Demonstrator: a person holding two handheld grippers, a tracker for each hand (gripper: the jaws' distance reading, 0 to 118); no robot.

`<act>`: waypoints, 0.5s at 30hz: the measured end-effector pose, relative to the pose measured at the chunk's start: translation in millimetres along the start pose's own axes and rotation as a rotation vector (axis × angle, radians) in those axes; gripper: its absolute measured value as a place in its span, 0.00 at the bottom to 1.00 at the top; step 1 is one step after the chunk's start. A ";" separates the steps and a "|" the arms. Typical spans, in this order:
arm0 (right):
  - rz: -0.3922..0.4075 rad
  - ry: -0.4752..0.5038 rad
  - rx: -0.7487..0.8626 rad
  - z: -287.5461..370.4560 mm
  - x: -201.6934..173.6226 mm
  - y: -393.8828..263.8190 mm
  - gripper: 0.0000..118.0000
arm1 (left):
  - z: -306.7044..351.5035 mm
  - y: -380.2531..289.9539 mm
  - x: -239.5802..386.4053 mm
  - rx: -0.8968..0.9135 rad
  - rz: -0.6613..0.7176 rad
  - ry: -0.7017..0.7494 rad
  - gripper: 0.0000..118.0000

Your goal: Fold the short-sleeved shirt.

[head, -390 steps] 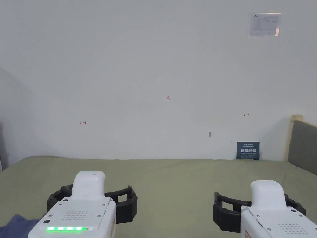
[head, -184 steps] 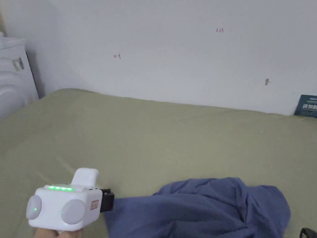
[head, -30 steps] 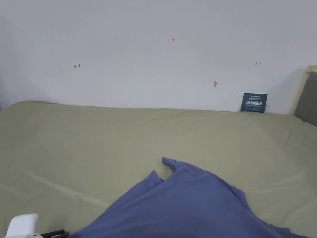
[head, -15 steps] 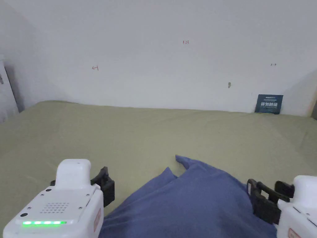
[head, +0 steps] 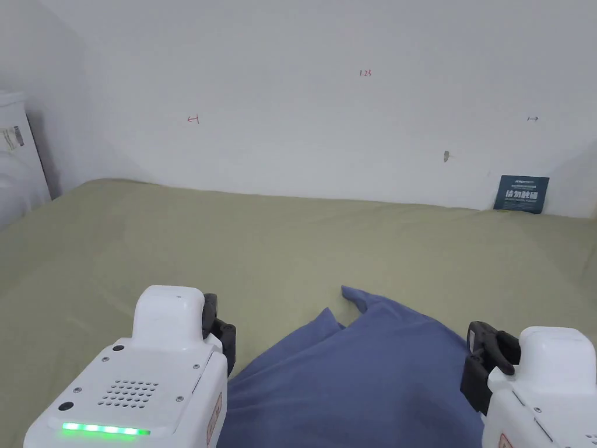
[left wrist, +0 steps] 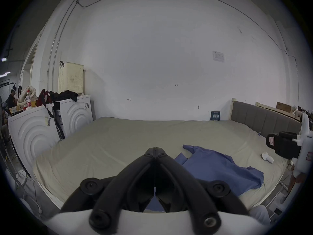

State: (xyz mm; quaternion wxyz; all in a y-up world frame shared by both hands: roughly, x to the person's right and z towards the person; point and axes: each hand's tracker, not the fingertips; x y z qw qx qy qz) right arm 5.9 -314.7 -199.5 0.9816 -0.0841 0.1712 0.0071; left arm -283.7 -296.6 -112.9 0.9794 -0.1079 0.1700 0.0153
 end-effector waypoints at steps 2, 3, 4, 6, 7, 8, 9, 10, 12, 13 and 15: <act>0.015 -0.006 -0.001 -3.4 -1.8 -2.1 0.02 | -5.3 -2.7 -13.3 -0.018 -0.002 -0.006 0.00; 0.023 -0.009 -0.004 -5.4 -3.6 -5.6 0.02 | -8.6 -4.1 -21.3 -0.047 0.002 -0.011 0.00; 0.024 -0.006 -0.009 -7.2 -3.6 -8.0 0.02 | -13.2 -6.1 -29.1 -0.094 0.002 -0.019 0.00; 0.013 0.017 -0.046 -12.8 -5.3 -17.6 0.02 | -28.9 -20.2 -56.6 -0.160 0.010 0.008 0.00; 0.013 0.018 -0.057 -15.1 -7.7 -23.7 0.02 | -35.6 -28.0 -67.6 -0.204 -0.013 0.021 0.00; 0.019 0.023 -0.080 -18.3 -9.8 -30.0 0.02 | -42.5 -35.3 -78.3 -0.249 -0.025 0.036 0.00; 0.023 0.032 -0.102 -21.5 -11.7 -35.7 0.02 | -51.9 -46.9 -89.6 -0.307 -0.012 0.056 0.00; 0.021 0.041 -0.121 -25.3 -14.1 -42.6 0.02 | -60.9 -58.0 -101.9 -0.370 0.006 0.041 0.00; 0.020 0.057 -0.160 -32.3 -21.3 -57.8 0.02 | -84.9 -85.1 -126.6 -0.508 0.066 0.008 0.00; 0.019 0.063 -0.180 -36.4 -23.9 -63.7 0.02 | -94.4 -96.0 -134.6 -0.560 0.079 0.005 0.00; 0.015 0.074 -0.220 -43.0 -30.3 -76.8 0.02 | -113.5 -117.5 -150.4 -0.647 0.115 0.012 0.02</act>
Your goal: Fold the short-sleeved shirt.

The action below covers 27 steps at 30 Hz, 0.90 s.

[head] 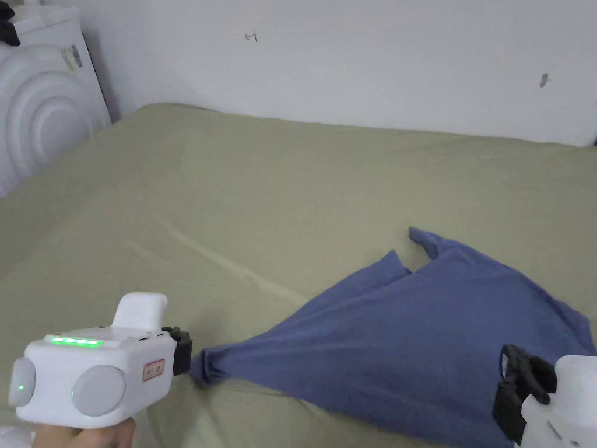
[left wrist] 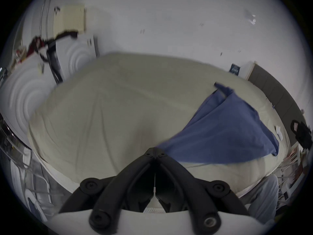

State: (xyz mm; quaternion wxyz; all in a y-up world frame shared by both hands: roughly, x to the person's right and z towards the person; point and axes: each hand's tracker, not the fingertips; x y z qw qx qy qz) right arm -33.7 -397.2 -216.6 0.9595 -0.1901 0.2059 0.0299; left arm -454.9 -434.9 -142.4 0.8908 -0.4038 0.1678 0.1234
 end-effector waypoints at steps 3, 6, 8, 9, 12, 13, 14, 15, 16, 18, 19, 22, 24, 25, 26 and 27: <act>0.008 0.011 -0.044 -12.7 -4.1 -10.4 0.02 | -17.8 2.8 -7.0 -0.053 0.054 -0.042 0.94; 0.014 0.021 -0.083 -22.7 -6.7 -17.1 0.02 | -44.5 9.6 -7.5 -0.057 0.073 -0.035 0.98; 0.013 0.029 -0.097 -24.8 -7.4 -19.5 0.02 | -63.8 13.5 -2.5 -0.104 0.052 -0.004 0.99; 0.016 0.027 -0.105 -26.3 -7.7 -20.9 0.02 | -73.1 13.5 1.4 -0.097 0.044 0.001 0.99; 0.031 0.022 -0.126 -28.3 -7.3 -25.9 0.02 | -80.2 17.1 9.9 -0.174 0.005 -0.037 0.98; 0.030 0.021 -0.134 -29.4 -6.2 -26.9 0.02 | -83.5 15.3 14.4 -0.178 0.005 -0.037 0.95; 0.025 0.023 -0.140 -30.7 -4.4 -28.4 0.02 | -116.5 10.3 -1.5 -0.201 -0.010 -0.038 0.90; 0.021 0.022 -0.148 -32.4 -2.9 -29.8 0.02 | -121.7 6.6 1.0 -0.198 -0.016 -0.021 0.77; 0.020 0.021 -0.157 -32.7 -1.8 -31.8 0.02 | -124.0 4.0 3.2 -0.190 -0.042 0.040 0.74; 0.012 0.024 -0.175 -35.8 4.8 -33.8 0.02 | -88.3 6.4 22.2 -0.166 -0.036 0.017 0.56; 0.004 0.019 -0.179 -37.6 8.9 -34.0 0.02 | -80.8 6.7 23.4 -0.146 -0.018 -0.017 0.30; -0.018 -0.005 -0.194 -47.0 24.4 -33.0 0.02 | -60.9 8.7 31.5 -0.141 0.024 -0.064 0.02; -0.031 -0.014 -0.204 -57.7 39.8 -28.6 0.02 | -53.2 2.7 40.2 -0.120 0.003 -0.050 0.02; -0.037 -0.024 -0.208 -64.0 46.9 -25.3 0.02 | -51.1 0.7 42.9 -0.119 0.000 -0.045 0.02; -0.047 -0.019 -0.212 -73.9 58.2 -20.2 0.02 | -60.9 6.8 41.8 -0.142 0.008 -0.047 0.02; -0.058 -0.024 -0.218 -85.4 69.4 -14.4 0.02 | -60.6 5.7 43.0 -0.142 0.020 -0.048 0.02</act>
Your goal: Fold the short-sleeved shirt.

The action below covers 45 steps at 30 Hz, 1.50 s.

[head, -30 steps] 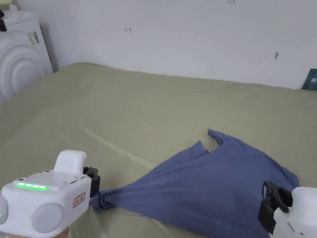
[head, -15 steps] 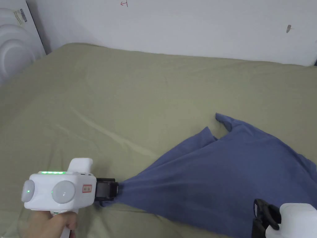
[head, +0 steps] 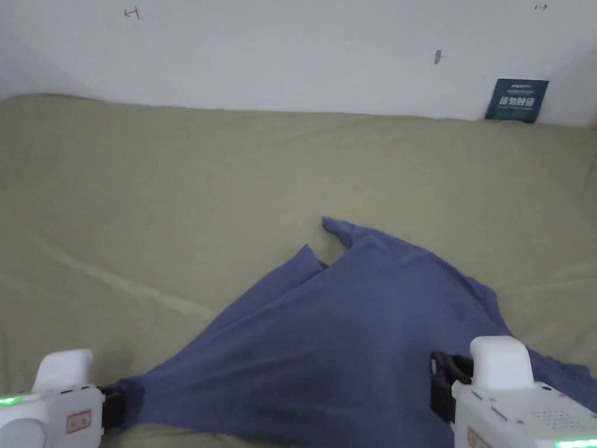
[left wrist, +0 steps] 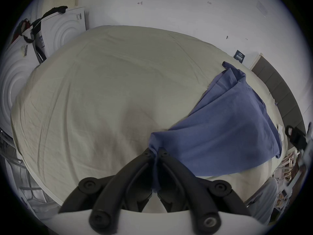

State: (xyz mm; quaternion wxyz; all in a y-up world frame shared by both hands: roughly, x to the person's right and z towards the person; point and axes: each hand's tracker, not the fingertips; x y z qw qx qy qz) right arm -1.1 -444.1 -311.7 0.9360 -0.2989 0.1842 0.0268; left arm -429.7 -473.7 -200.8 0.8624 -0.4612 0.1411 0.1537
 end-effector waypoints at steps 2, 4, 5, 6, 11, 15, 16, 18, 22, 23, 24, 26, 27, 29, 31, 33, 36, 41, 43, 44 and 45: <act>-0.004 -0.010 -0.026 -24.1 21.6 19.1 0.02 | 2.5 -0.6 4.0 0.004 0.005 -0.001 0.02; -0.005 -0.012 -0.063 -52.8 42.3 39.2 0.02 | -4.6 2.7 -4.6 0.006 0.026 -0.015 0.02; 0.003 -0.005 -0.090 -69.4 52.5 50.5 0.02 | -3.3 4.8 -2.9 0.008 0.027 -0.014 0.02; 0.014 0.010 -0.126 -87.8 62.0 61.6 0.02 | -4.9 5.0 -2.1 0.011 0.020 -0.012 0.02; 0.089 0.006 -0.228 -178.3 89.4 112.3 0.79 | -11.4 6.6 -0.2 0.018 -0.015 0.013 0.02; 0.105 0.023 -0.331 -242.0 96.2 144.1 0.94 | -17.5 9.8 -7.3 0.014 0.002 0.002 0.02; 0.102 0.011 -0.358 -254.4 96.9 148.0 0.94 | -18.4 10.8 -8.4 0.015 0.008 -0.001 0.02; 0.120 0.001 -0.404 -278.5 97.1 149.1 0.94 | -20.8 16.0 -10.3 0.011 0.016 -0.005 0.02; 0.187 0.007 -0.513 -308.7 95.7 136.8 0.92 | -24.4 17.3 -8.6 0.007 0.015 -0.002 0.02; 0.178 -0.008 -0.489 -304.7 95.1 139.7 0.92 | -25.2 13.4 -7.2 0.006 0.013 0.001 0.02; 0.180 -0.010 -0.497 -301.4 93.9 143.2 0.91 | -25.9 14.5 -6.9 0.004 0.009 0.002 0.02; 0.186 0.015 -0.498 -292.4 92.5 145.9 0.78 | -27.7 17.0 -7.2 0.003 -0.001 0.004 0.02; 0.181 0.034 -0.496 -286.0 90.2 148.8 0.59 | -28.4 13.6 -7.4 0.002 -0.003 0.004 0.02; 0.165 0.088 -0.470 -272.5 85.3 155.6 0.02 | -27.5 15.9 -8.2 -0.004 0.001 0.001 0.02; 0.185 0.070 -0.453 -260.8 72.8 168.9 0.02 | -26.1 15.2 -9.6 -0.012 0.009 0.001 0.02; 0.197 0.079 -0.438 -236.4 70.6 179.6 0.01 | -22.6 17.7 -9.1 -0.012 0.002 0.005 0.02; 0.192 0.062 -0.326 -187.2 70.8 202.8 0.01 | -16.6 15.2 -18.2 0.005 -0.004 0.010 0.02; 0.171 0.060 -0.171 -81.8 79.7 234.3 0.01 | 28.7 37.0 -16.6 0.142 0.061 -0.061 0.02; 0.187 0.037 -0.091 -39.9 81.7 250.4 0.01 | 58.6 55.7 -1.6 0.218 0.022 -0.064 0.02; 0.183 0.027 -0.056 -19.7 84.3 258.2 0.01 | 71.3 67.4 4.3 0.250 -0.004 -0.063 0.02; 0.163 0.019 -0.010 8.7 89.3 253.9 0.01 | 85.3 81.4 10.6 0.288 -0.023 -0.064 0.02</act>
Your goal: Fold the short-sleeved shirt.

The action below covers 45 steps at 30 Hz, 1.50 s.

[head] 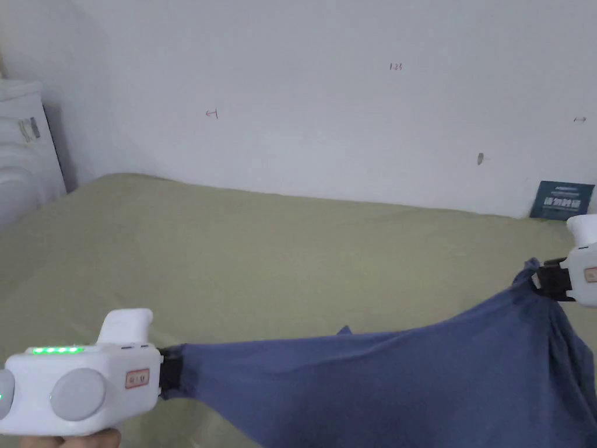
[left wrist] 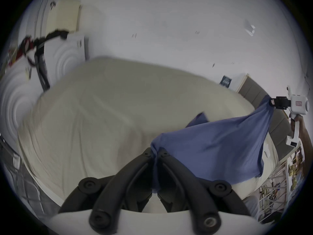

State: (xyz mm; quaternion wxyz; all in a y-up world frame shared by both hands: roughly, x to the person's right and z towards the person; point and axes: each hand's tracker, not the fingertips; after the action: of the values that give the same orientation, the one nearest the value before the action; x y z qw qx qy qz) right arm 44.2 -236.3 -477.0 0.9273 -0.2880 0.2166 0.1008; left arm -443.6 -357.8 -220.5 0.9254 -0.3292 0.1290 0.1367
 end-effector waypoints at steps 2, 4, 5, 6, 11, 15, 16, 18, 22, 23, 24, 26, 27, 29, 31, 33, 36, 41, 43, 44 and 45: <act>-0.041 -0.021 0.080 41.6 10.6 9.5 0.01 | 23.4 30.2 24.5 0.050 -0.040 -0.011 0.02; -0.083 -0.028 0.141 85.5 24.3 9.9 0.01 | 40.5 61.5 39.3 0.094 -0.069 -0.013 0.02; -0.091 -0.042 0.171 104.5 29.7 13.0 0.01 | 50.8 75.6 49.4 0.122 -0.079 -0.009 0.02; -0.093 -0.059 0.199 123.0 34.6 16.0 0.01 | 63.2 89.8 61.9 0.153 -0.092 0.000 0.02; -0.141 -0.124 0.306 184.2 54.3 17.1 0.01 | 103.5 149.2 94.2 0.251 -0.129 0.030 0.02; -0.160 -0.123 0.330 202.3 58.0 23.7 0.01 | 127.8 180.8 115.2 0.305 -0.193 0.069 0.02; -0.158 -0.124 0.329 202.6 57.1 26.5 0.01 | 131.0 186.6 119.1 0.300 -0.211 0.075 0.02; -0.153 -0.137 0.337 204.7 55.9 32.4 0.01 | 135.6 196.5 119.9 0.297 -0.200 0.077 0.02; -0.155 -0.131 0.347 193.9 52.6 49.7 0.01 | 131.1 217.6 115.3 0.287 -0.199 0.120 0.02; -0.154 -0.132 0.347 190.0 51.8 54.9 0.01 | 130.6 222.2 113.5 0.286 -0.198 0.118 0.02; -0.147 -0.135 0.346 180.1 48.1 62.5 0.01 | 129.3 226.8 111.5 0.292 -0.174 0.116 0.02; -0.134 -0.145 0.343 170.2 46.0 76.1 0.01 | 121.3 238.4 107.5 0.290 -0.141 0.109 0.02; -0.125 -0.146 0.343 163.1 44.7 85.3 0.01 | 117.6 245.4 108.2 0.283 -0.160 0.118 0.02; -0.119 -0.150 0.347 150.2 43.5 102.9 0.01 | 112.6 255.5 109.2 0.291 -0.160 0.142 0.02; -0.123 -0.159 0.363 138.7 44.1 119.9 0.01 | 105.1 268.1 109.3 0.313 -0.157 0.153 0.02; -0.126 -0.172 0.368 121.5 46.1 142.9 0.01 | 102.8 282.1 110.9 0.353 -0.161 0.145 0.02; -0.126 -0.196 0.374 99.1 51.9 175.5 0.01 | 89.3 311.2 112.7 0.341 -0.181 0.168 0.02; -0.114 -0.205 0.389 66.5 59.9 222.1 0.01 | 61.0 354.3 116.3 0.383 -0.155 0.194 0.02; -0.108 -0.209 0.398 49.9 61.7 233.7 0.01 | 46.2 367.4 118.5 0.399 -0.155 0.211 0.02; -0.105 -0.215 0.399 42.7 61.5 237.9 0.01 | 37.4 374.6 119.6 0.403 -0.155 0.222 0.02; -0.107 -0.220 0.399 30.7 62.0 241.9 0.01 | 28.9 380.9 120.7 0.399 -0.155 0.230 0.02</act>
State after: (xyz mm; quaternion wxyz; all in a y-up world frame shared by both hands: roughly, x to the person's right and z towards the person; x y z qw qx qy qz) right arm 34.2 -17.9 -601.4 0.9880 -0.0972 0.1144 0.0375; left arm -455.8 -34.8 -457.2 0.9590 -0.1625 0.2324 -0.0013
